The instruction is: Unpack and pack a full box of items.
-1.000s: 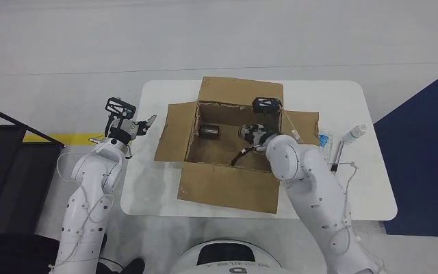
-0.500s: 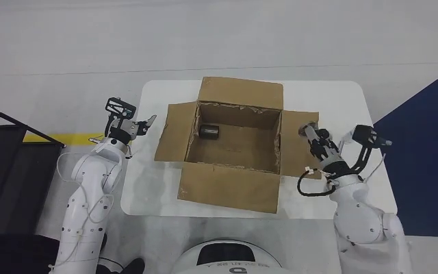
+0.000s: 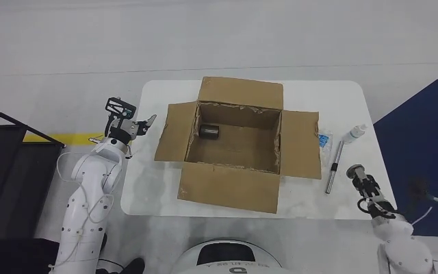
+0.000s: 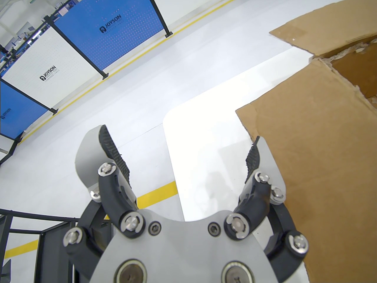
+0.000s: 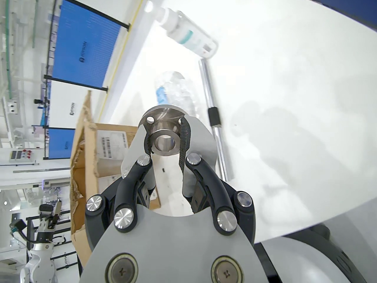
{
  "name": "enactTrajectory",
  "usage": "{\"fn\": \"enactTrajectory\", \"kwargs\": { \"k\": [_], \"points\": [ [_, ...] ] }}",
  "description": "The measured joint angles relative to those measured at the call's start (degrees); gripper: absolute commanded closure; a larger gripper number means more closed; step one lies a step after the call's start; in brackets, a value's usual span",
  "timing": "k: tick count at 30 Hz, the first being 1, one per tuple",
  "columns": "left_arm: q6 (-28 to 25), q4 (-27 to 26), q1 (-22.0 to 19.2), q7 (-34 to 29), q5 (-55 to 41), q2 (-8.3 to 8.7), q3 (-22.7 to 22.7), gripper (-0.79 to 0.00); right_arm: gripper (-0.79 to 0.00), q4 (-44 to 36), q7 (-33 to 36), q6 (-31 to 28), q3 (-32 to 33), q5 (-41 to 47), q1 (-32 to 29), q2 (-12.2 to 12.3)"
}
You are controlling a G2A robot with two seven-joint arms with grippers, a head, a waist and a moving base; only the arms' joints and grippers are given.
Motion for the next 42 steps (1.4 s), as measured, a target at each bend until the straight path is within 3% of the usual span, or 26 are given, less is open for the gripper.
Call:
{"fn": "enactTrajectory", "kwargs": {
  "k": [5,11,18,28,29,31,33,35,40,42],
  "points": [
    [0.0,0.0,0.0,0.0,0.0,0.00,0.0,-0.785,0.000,2.2,13.8,10.9,-2.5,-12.2,8.5,1.9],
    [0.0,0.0,0.0,0.0,0.0,0.00,0.0,-0.785,0.000,5.2,23.3,17.1,-5.5,-23.8,15.1,3.4],
    [0.0,0.0,0.0,0.0,0.0,0.00,0.0,-0.785,0.000,9.8,28.9,18.3,-6.6,-29.0,19.4,4.3],
    [0.0,0.0,0.0,0.0,0.0,0.00,0.0,-0.785,0.000,13.4,30.0,19.8,-7.1,-32.4,21.3,4.8],
    [0.0,0.0,0.0,0.0,0.0,0.00,0.0,-0.785,-0.065,13.5,30.1,19.8,-7.2,-32.7,21.4,4.8],
    [0.0,0.0,0.0,0.0,0.0,0.00,0.0,-0.785,-0.339,13.7,30.2,19.8,-7.3,-32.8,21.6,4.9],
    [0.0,0.0,0.0,0.0,0.0,0.00,0.0,-0.785,-0.382,13.7,29.7,19.5,-7.2,-32.6,21.8,4.9],
    [0.0,0.0,0.0,0.0,0.0,0.00,0.0,-0.785,-0.483,13.2,28.6,19.0,-6.7,-31.4,21.7,4.9],
    [0.0,0.0,0.0,0.0,0.0,0.00,0.0,-0.785,-0.613,9.8,23.8,16.5,-3.9,-24.9,19.0,4.4],
    [0.0,0.0,0.0,0.0,0.0,0.00,0.0,-0.785,-0.628,8.0,20.7,14.7,-2.6,-20.9,17.0,4.0]
  ]
}}
